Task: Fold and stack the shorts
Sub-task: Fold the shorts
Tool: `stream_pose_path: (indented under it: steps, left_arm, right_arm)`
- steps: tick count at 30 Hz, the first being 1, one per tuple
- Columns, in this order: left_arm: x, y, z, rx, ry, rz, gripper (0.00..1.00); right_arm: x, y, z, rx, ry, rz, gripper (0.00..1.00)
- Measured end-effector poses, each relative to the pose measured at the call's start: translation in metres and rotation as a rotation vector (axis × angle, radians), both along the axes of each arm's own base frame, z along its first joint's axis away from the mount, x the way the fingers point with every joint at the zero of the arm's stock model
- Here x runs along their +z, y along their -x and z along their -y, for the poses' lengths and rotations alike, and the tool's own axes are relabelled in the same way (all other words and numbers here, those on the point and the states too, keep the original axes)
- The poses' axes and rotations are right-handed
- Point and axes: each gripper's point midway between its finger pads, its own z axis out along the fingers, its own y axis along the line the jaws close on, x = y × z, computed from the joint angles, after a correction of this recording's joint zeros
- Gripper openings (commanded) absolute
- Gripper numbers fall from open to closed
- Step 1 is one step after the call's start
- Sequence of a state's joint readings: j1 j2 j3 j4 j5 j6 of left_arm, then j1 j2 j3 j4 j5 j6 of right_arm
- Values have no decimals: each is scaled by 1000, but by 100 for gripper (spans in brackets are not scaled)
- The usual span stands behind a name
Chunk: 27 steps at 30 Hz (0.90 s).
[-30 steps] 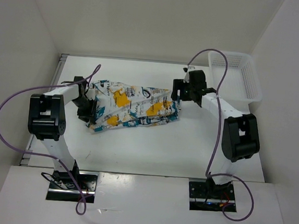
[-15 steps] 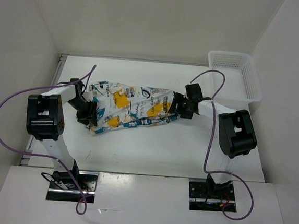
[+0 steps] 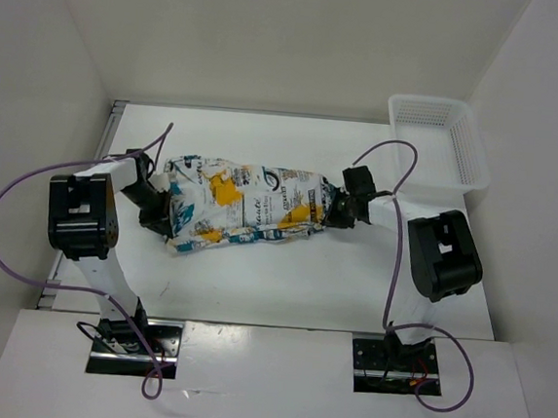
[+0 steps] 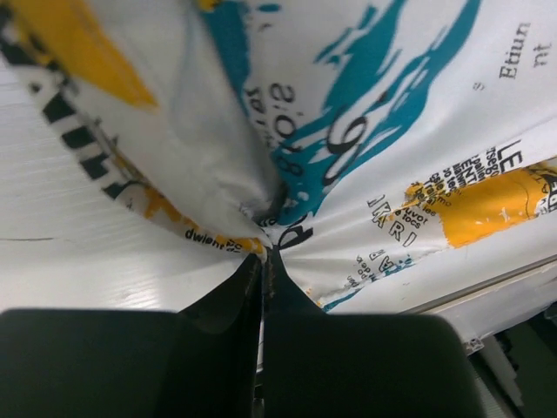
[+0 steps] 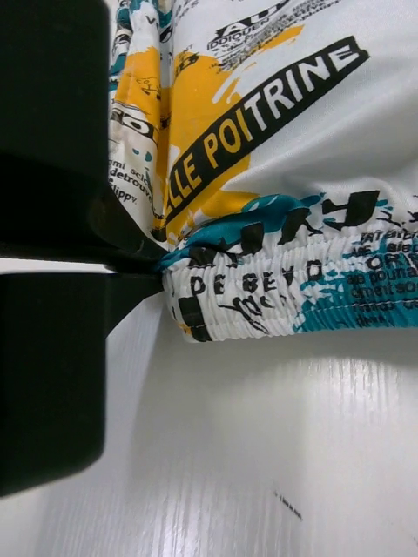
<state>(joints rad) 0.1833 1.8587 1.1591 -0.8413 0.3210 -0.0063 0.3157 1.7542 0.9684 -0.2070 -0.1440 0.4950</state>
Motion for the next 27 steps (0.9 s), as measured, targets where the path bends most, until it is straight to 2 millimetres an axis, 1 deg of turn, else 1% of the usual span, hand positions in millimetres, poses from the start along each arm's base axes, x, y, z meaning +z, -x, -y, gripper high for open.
stream_pose_path:
  steps: [3,7,9,10,11,12,13,16,17,19,20,21,23,25,27]
  left_arm:
    - [3,-4,-3,28,7,7,0]
    - [9,-14,1,33,22,31,0]
    - [8,-14,-6,34,-14,29,0]
    - [8,-14,-5,36,-8,28,2]
    - [9,-13,-3,31,-1,28,5]
    - [9,-14,0,21,2,30,16]
    - [9,-13,2,12,3,31,21]
    - [8,-11,1,4,-9,24,29]
    - [7,-11,0,6,-12,22,31]
    - [7,-10,-1,6,-19,19,38]
    - [7,-9,-2,5,-24,17,45]
    - [8,-9,-2,2,-27,17,49]
    - [11,-10,-3,-2,-30,20,54]
    - [18,-15,-5,-8,-34,40,54]
    - [31,-27,-6,-9,-36,90,54]
  right_arm:
    - [3,2,6,15,18,1,0]
    - [11,-1,17,53,69,28,0]
    - [16,-3,33,58,136,54,0]
    - [19,-3,37,60,140,62,0]
    - [23,-2,40,68,140,73,0]
    - [26,1,41,82,141,79,0]
    - [28,4,42,94,142,82,2]
    - [31,10,46,125,142,87,14]
    - [31,12,46,136,140,88,26]
    - [31,14,45,158,133,86,43]
    - [31,14,44,169,130,86,49]
    - [31,15,43,179,126,86,58]
    - [32,16,41,195,117,88,64]
    - [33,18,39,209,109,91,64]
    - [33,21,39,218,105,91,64]
